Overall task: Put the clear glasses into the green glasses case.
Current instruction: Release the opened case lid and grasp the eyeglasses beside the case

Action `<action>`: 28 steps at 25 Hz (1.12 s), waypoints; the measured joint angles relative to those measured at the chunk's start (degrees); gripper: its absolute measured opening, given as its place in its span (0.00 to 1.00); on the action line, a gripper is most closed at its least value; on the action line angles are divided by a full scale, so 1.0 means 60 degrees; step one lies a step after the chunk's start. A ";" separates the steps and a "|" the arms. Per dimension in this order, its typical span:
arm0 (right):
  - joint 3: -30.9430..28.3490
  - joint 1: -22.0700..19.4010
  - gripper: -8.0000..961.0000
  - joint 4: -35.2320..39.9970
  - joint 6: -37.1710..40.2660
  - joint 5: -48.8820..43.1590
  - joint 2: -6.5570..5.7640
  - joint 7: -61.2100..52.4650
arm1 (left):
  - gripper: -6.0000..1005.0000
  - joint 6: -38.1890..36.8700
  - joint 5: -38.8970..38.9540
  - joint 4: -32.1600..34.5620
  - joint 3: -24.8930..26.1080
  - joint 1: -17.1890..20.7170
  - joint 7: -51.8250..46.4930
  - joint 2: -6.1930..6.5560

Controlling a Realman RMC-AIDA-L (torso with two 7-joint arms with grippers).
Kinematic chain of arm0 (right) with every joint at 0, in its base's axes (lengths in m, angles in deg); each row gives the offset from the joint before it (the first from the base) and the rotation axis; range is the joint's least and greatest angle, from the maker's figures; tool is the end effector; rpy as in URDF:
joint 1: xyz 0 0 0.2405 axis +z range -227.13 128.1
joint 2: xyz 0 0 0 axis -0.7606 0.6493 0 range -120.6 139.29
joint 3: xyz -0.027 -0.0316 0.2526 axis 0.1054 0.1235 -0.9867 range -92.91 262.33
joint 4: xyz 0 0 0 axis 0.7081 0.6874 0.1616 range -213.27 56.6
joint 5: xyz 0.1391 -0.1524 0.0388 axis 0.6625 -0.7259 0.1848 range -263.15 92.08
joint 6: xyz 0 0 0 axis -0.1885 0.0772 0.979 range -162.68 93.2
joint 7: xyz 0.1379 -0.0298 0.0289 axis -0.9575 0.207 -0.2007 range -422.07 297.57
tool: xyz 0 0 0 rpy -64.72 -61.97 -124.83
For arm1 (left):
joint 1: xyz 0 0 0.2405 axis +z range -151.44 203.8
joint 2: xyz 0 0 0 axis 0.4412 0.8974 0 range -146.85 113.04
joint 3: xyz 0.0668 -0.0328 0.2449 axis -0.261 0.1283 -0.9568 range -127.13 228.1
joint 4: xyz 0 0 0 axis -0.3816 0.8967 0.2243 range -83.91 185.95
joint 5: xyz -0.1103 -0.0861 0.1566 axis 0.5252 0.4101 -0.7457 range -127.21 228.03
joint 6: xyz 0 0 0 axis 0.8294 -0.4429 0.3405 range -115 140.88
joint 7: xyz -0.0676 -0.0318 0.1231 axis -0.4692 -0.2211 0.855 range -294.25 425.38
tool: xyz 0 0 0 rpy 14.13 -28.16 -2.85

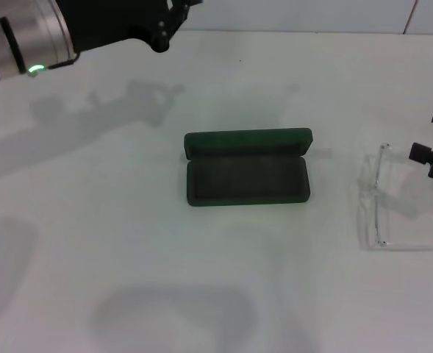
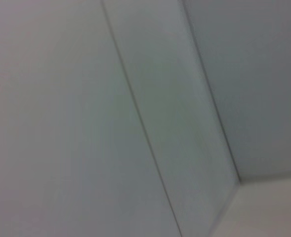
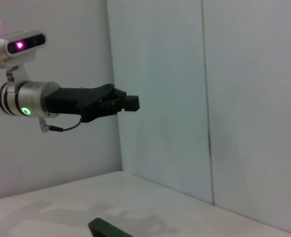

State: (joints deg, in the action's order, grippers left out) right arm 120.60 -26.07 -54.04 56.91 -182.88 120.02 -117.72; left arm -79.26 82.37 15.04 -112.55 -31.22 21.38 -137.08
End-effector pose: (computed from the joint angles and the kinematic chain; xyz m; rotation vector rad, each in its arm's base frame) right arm 0.3161 0.3065 0.0544 -2.4129 0.3729 0.8462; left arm -0.1851 0.4131 0.0294 -2.4485 0.1330 -0.7215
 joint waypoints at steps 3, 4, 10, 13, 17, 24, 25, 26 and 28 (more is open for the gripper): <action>-0.0056 0.0028 0.72 -0.0016 -0.0082 0.0020 -0.0017 0.0019 | 0.01 -0.0072 -0.0802 -0.0436 0.0000 -0.0328 -0.0224 0.0008; -0.0091 0.0043 0.72 -0.0031 -0.0113 0.0035 -0.0024 0.0023 | 0.01 -0.0072 -0.0802 -0.0436 0.0000 -0.0328 -0.0224 0.0008; -0.0167 0.0142 0.72 -0.0065 -0.0311 0.0094 -0.0035 0.0109 | 0.01 -0.0624 -0.1666 -0.0223 0.0000 -0.0719 -0.0560 -0.0009; -0.0167 0.0190 0.72 -0.0078 -0.0322 0.0096 -0.0038 0.0135 | 0.01 -0.0073 -0.0573 0.0099 0.0006 -0.0423 -0.0164 0.0038; -0.0167 0.0193 0.72 -0.0082 -0.0379 0.0097 -0.0056 0.0141 | 0.01 0.0849 -0.0444 -0.0041 -0.0001 -0.0299 0.0790 0.0039; -0.0167 0.0111 0.72 -0.0082 -0.0505 0.0109 -0.0001 0.0138 | 0.01 0.0636 -0.2034 -0.0667 -0.0002 -0.0550 0.1849 -0.0047; -0.0167 0.0111 0.72 -0.0082 -0.0507 0.0110 0.0005 0.0132 | 0.01 0.0555 -0.2075 -0.0657 -0.0001 -0.0529 0.1970 -0.0066; -0.0167 0.0109 0.72 -0.0084 -0.0512 0.0111 0.0013 0.0127 | 0.01 0.0457 -0.2062 -0.0590 -0.0002 -0.0482 0.2024 -0.0067; -0.0166 0.0106 0.72 -0.0091 -0.0527 0.0112 0.0024 0.0120 | 0.01 0.0010 -0.1765 -0.0265 -0.0001 -0.0359 0.2062 -0.0030</action>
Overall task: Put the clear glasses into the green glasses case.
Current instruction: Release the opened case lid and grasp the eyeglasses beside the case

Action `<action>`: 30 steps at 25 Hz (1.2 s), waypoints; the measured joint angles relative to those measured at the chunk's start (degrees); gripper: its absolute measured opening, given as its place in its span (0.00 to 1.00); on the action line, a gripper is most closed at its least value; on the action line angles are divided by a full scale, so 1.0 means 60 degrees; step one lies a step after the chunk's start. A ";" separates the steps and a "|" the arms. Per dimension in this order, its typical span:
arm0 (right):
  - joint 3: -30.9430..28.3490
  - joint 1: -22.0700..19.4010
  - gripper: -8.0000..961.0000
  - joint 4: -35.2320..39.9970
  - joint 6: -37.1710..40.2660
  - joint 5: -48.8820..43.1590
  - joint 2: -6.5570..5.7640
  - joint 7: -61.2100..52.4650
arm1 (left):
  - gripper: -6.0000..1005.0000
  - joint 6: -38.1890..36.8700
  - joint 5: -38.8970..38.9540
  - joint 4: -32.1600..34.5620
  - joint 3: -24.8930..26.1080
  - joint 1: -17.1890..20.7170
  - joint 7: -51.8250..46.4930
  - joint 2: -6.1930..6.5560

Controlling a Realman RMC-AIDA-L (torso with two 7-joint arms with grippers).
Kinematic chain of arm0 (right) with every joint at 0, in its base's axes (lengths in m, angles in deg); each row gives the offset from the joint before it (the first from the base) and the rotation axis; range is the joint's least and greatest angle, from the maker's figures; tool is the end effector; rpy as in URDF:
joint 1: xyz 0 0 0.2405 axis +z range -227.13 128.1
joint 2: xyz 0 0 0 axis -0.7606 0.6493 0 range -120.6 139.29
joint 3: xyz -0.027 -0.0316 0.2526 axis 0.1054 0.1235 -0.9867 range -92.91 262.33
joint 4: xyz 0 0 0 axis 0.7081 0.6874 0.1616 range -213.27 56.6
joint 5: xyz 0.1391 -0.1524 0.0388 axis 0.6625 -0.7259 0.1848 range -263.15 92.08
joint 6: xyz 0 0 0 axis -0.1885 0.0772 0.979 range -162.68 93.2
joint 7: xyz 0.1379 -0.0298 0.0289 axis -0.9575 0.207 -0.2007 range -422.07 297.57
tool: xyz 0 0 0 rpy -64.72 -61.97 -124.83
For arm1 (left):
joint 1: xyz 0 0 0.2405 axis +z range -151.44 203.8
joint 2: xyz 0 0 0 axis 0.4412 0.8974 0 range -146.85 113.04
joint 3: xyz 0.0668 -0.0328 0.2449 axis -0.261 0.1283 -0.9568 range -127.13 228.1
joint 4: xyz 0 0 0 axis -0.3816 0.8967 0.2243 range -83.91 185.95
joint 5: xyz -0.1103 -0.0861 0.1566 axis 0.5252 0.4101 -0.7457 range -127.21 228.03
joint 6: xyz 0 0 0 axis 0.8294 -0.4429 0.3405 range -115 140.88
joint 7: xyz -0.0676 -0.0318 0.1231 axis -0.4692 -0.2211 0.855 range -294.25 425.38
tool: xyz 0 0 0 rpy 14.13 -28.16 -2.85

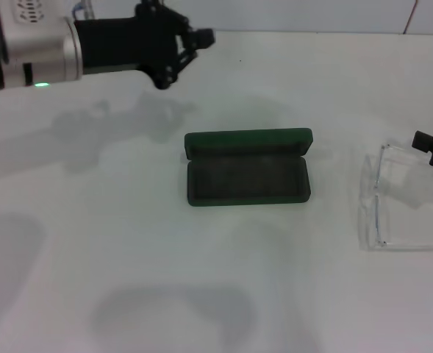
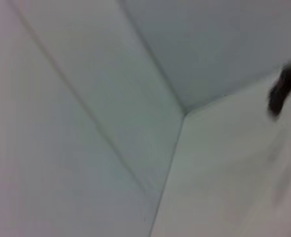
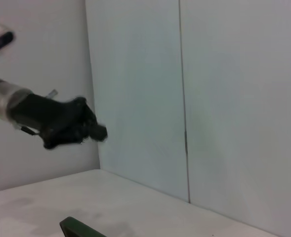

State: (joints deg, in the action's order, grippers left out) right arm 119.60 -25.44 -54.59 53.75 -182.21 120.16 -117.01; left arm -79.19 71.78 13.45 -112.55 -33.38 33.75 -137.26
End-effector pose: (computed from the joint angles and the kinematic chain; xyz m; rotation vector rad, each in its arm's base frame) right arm 0.3191 0.3154 0.0554 -2.3627 0.3856 0.8140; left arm -0.1885 0.4089 0.0164 -2.5427 0.4496 -0.4799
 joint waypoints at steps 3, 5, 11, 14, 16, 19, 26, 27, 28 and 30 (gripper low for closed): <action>-0.0001 -0.0004 0.72 -0.0004 -0.0011 0.0000 0.0008 -0.0022 | 0.01 -0.0810 0.0867 0.0494 0.0000 0.0128 -0.0221 0.0046; 0.0000 0.0022 0.72 -0.0003 -0.0012 0.0000 0.0009 -0.0029 | 0.01 -0.1582 0.1595 0.0896 0.0000 0.0225 -0.0587 0.0077; 0.0048 0.0049 0.72 -0.0003 -0.0012 -0.0031 -0.0004 -0.0018 | 0.01 -0.3649 0.2922 0.2306 0.0014 0.0373 -0.2257 0.0118; 0.0023 -0.0037 0.72 -0.0004 -0.0012 -0.0046 -0.0023 0.0013 | 0.01 -0.4041 0.3930 0.3211 0.0015 0.0666 -0.3619 0.0121; 0.0004 -0.0097 0.72 -0.0003 -0.0007 -0.0050 -0.0049 0.0015 | 0.01 -0.4052 0.4970 0.3790 0.0013 0.0909 -0.4749 0.0138; 0.0000 -0.0126 0.72 -0.0003 0.0034 -0.0053 -0.0066 0.0015 | 0.01 -0.4050 0.6720 0.4036 0.0016 0.1157 -0.6549 0.0154; 0.0064 -0.0064 0.71 -0.0003 0.0075 -0.0027 -0.0017 -0.0036 | 0.01 -0.2719 1.0865 0.3057 0.0021 0.1592 -1.1192 0.0153; 0.0064 -0.0064 0.71 -0.0003 0.0077 -0.0022 -0.0014 -0.0039 | 0.01 -0.2160 1.1145 0.2778 0.0019 0.1611 -1.1866 0.0153; 0.0062 -0.0068 0.71 -0.0003 0.0080 -0.0013 -0.0010 -0.0045 | 0.01 -0.1601 1.1184 0.2521 0.0017 0.1614 -1.2411 0.0153; 0.0060 -0.0077 0.71 -0.0004 0.0082 -0.0008 -0.0010 -0.0048 | 0.01 -0.0479 1.1006 0.2042 0.0011 0.1612 -1.3267 0.0151</action>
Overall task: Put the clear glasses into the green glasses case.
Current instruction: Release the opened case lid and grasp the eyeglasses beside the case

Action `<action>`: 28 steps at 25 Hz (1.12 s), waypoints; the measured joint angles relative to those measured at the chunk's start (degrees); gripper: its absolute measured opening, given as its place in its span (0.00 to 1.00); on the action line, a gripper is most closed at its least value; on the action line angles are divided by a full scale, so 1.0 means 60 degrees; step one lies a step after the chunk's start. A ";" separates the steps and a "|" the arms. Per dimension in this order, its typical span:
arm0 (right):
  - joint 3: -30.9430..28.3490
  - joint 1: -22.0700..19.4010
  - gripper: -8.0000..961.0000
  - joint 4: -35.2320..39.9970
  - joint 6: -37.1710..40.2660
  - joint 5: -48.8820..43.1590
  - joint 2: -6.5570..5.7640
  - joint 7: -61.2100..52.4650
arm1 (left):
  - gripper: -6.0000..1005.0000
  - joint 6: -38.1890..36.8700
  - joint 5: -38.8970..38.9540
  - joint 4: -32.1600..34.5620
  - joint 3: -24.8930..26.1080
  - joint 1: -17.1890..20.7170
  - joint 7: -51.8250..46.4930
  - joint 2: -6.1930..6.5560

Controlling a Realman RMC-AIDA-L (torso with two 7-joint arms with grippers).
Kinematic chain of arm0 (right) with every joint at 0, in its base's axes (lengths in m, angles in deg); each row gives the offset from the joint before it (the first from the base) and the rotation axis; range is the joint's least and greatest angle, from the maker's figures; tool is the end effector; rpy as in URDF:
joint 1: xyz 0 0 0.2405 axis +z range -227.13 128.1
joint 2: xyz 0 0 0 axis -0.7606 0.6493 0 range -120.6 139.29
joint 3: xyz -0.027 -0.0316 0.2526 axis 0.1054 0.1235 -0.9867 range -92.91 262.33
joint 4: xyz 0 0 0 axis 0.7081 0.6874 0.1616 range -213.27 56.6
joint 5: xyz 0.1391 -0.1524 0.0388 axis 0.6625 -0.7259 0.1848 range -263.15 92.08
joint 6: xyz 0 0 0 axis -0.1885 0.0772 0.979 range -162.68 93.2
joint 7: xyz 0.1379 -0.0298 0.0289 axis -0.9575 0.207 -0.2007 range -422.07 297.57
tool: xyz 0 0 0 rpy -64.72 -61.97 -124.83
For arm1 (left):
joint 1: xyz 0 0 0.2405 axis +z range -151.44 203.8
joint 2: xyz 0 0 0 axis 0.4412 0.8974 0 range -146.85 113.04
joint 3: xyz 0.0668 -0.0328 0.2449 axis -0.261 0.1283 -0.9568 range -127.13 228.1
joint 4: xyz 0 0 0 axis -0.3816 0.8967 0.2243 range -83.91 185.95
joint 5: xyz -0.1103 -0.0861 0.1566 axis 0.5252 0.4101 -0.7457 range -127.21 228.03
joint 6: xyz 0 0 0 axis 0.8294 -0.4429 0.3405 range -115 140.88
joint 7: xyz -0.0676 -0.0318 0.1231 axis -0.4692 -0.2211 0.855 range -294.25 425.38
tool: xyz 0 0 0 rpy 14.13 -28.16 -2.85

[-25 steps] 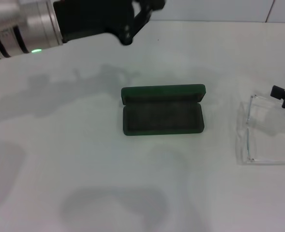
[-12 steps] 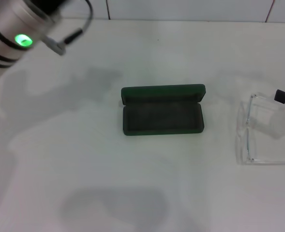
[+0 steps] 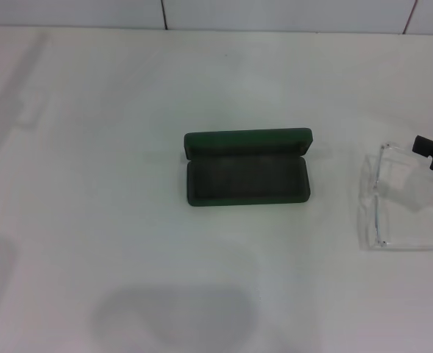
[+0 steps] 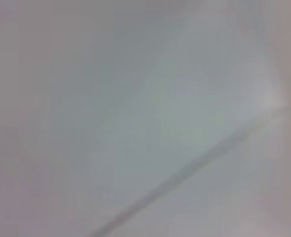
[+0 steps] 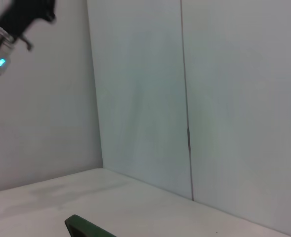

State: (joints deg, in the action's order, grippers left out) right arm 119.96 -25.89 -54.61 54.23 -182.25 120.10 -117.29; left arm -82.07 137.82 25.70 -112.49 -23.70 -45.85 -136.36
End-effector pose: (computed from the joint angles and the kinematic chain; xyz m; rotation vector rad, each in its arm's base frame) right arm 0.3206 0.3118 0.0548 -2.3707 0.3954 0.8174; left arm -0.1952 0.4086 0.1274 -1.5067 -1.0320 -2.2517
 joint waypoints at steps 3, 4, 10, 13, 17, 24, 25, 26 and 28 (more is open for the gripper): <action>0.0010 0.0010 0.71 -0.0002 0.0003 0.0000 0.0009 -0.0005 | 0.01 0.1336 -0.1465 -0.0812 -0.0007 -0.0136 -0.0658 -0.0004; 0.0012 0.0017 0.71 -0.0003 0.0005 0.0000 0.0012 -0.0014 | 0.01 0.1668 -0.2348 -0.1107 -0.0008 -0.0237 -0.0710 -0.0003; 0.0035 0.0091 0.71 -0.0069 -0.0022 -0.0024 0.0015 -0.0190 | 0.01 0.2594 -0.6140 -0.1677 -0.0012 -0.0596 0.0481 -0.0004; 0.0053 0.0144 0.71 -0.0202 -0.0024 -0.0045 0.0014 -0.0216 | 0.01 0.2780 -0.7152 -0.1869 -0.0013 -0.0606 0.1286 -0.0033; 0.0127 0.0164 0.71 -0.0231 -0.0002 -0.0068 0.0015 -0.0227 | 0.01 0.2199 -0.8226 -0.2097 -0.0013 -0.0572 0.3657 -0.0089; 0.0212 0.0155 0.71 -0.0225 0.0077 -0.0073 -0.0033 -0.0230 | 0.01 -0.1529 -1.0387 -0.2363 -0.0022 -0.0609 0.8829 -0.0044; 0.0214 0.0157 0.71 -0.0205 0.0083 -0.0074 -0.0057 -0.0230 | 0.01 -0.2122 -1.0831 -0.2530 -0.0022 -0.0700 0.9227 -0.0053; 0.0215 0.0163 0.71 -0.0183 0.0091 -0.0075 -0.0076 -0.0224 | 0.01 -0.2625 -1.1188 -0.2672 -0.0023 -0.0803 0.9445 -0.0065; 0.0217 0.0169 0.71 -0.0153 0.0110 -0.0079 -0.0138 -0.0192 | 0.01 -0.3403 -1.1791 -0.2617 -0.0024 -0.0997 0.9483 -0.0069</action>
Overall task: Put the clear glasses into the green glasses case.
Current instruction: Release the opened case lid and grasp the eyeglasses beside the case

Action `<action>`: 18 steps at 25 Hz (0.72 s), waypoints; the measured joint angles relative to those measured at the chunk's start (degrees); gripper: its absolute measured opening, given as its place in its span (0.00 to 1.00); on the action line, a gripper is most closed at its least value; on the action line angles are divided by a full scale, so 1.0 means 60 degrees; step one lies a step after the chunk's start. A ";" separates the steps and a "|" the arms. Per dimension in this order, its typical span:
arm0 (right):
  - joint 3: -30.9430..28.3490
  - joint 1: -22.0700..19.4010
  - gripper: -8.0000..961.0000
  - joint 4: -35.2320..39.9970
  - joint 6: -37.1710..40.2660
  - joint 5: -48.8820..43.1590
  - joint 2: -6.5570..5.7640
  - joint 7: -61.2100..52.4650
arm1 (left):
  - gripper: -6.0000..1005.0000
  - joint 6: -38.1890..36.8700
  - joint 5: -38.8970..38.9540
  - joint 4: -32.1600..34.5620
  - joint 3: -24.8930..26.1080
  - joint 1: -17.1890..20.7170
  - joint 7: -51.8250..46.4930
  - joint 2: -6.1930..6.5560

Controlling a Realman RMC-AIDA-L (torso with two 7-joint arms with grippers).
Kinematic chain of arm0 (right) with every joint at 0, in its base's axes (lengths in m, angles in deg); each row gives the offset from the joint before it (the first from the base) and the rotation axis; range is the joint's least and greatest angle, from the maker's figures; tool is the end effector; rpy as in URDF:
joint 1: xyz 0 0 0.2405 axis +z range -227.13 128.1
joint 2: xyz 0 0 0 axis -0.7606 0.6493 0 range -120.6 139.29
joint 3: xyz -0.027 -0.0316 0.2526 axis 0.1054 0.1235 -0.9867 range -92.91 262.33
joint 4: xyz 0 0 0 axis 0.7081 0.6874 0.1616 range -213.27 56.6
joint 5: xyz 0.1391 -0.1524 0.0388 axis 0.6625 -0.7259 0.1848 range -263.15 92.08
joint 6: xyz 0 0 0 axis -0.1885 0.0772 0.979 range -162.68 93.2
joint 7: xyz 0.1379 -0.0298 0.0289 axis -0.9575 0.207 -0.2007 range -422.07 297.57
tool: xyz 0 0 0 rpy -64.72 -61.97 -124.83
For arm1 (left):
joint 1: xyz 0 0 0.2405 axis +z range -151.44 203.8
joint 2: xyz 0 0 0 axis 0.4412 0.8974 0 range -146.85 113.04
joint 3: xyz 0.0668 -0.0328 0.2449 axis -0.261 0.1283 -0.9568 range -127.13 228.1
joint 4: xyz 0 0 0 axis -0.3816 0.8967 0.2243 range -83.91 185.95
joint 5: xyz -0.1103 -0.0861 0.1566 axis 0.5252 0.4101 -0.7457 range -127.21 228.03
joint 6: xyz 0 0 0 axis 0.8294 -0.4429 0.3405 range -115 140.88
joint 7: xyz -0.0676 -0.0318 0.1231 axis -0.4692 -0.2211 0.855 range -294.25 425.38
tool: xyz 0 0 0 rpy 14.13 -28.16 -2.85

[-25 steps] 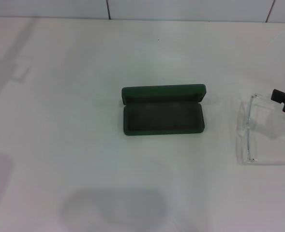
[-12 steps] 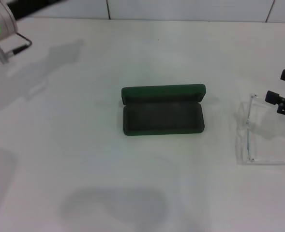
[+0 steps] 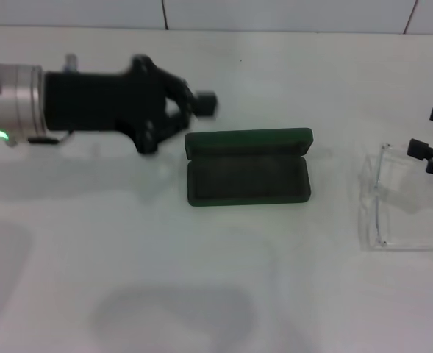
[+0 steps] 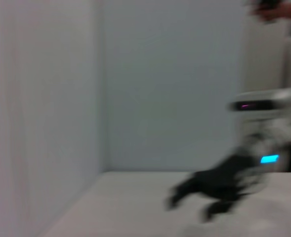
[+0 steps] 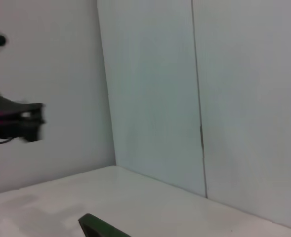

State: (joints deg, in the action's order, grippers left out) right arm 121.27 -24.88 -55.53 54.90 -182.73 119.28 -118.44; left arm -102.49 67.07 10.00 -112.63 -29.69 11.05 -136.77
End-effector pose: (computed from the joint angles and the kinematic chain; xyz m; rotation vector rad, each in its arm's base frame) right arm 0.3167 0.3141 0.0537 -2.4142 0.4024 0.8247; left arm -0.1939 0.3479 0.0287 -2.8842 0.0007 -0.8499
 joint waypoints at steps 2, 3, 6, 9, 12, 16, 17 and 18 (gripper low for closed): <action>-0.0001 -0.0052 0.71 0.0007 0.0026 -0.0001 -0.0097 0.0044 | 0.01 -0.0228 -0.0690 0.0742 -0.0002 -0.0292 -0.0006 0.0004; -0.0004 -0.0101 0.71 0.0009 0.0039 -0.0001 -0.0152 0.0078 | 0.01 -0.0226 -0.1043 0.1233 -0.0002 -0.0484 0.0023 0.0006; -0.0002 -0.0064 0.71 0.0009 0.0044 -0.0081 -0.0198 0.0155 | 0.01 -0.0172 -0.1668 0.2166 0.0004 -0.0947 -0.0062 0.0012; 0.0116 0.0277 0.71 0.0011 0.0028 -0.0304 -0.0139 -0.0036 | 0.01 -0.0168 -0.1560 0.2019 0.0009 -0.1005 -0.0362 0.0067; 0.0543 0.0341 0.71 0.0361 0.0097 -0.0361 -0.0117 -0.0749 | 0.01 -0.0168 -0.1563 0.1639 0.0012 -0.1114 -0.0767 0.0185; 0.1507 0.0334 0.71 0.1131 0.0048 -0.0372 -0.0059 -0.1818 | 0.01 -0.0145 -0.1851 0.0395 0.0015 -0.1219 -0.1282 0.0336; 0.1720 0.0331 0.71 0.1435 0.0033 -0.0394 -0.0032 -0.2107 | 0.01 -0.0139 -0.1853 -0.0026 0.0015 -0.1193 -0.1435 0.0374; 0.1906 0.0310 0.71 0.1757 0.0031 -0.0481 0.0004 -0.2443 | 0.01 -0.0139 -0.1853 -0.0026 0.0015 -0.1193 -0.1435 0.0374</action>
State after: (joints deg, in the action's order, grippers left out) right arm 132.70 -23.02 -44.99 55.09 -185.61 119.30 -133.10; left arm -103.32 55.95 9.85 -112.54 -36.85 2.44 -134.53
